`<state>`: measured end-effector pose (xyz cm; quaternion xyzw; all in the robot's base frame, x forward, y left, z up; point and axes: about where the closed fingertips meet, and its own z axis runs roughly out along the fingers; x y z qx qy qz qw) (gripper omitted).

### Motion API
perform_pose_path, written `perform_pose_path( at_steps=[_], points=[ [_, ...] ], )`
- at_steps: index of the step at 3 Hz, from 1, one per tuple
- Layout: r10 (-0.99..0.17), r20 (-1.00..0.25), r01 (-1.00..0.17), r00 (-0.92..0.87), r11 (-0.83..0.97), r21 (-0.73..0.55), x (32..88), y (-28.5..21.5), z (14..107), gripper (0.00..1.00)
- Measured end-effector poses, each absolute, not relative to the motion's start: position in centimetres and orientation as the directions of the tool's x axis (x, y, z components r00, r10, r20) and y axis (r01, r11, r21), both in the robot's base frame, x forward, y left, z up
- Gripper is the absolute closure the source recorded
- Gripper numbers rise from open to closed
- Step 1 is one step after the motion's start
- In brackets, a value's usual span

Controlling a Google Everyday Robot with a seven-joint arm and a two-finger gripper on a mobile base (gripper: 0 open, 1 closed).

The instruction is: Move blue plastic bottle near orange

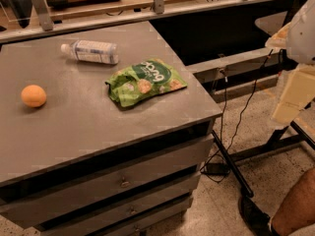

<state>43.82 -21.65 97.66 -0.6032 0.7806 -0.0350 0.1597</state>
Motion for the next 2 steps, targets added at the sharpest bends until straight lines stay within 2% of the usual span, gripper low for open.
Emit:
perform_pose_path(
  at_steps=[1,2],
  points=[
    [-0.953,-0.207,-0.931,-0.221,0.270,-0.247,43.8,-21.7,97.7,0.00],
    [-0.932,-0.301,-0.926,-0.202,0.282,-0.252,44.9,-20.7,98.1,0.00]
  ],
)
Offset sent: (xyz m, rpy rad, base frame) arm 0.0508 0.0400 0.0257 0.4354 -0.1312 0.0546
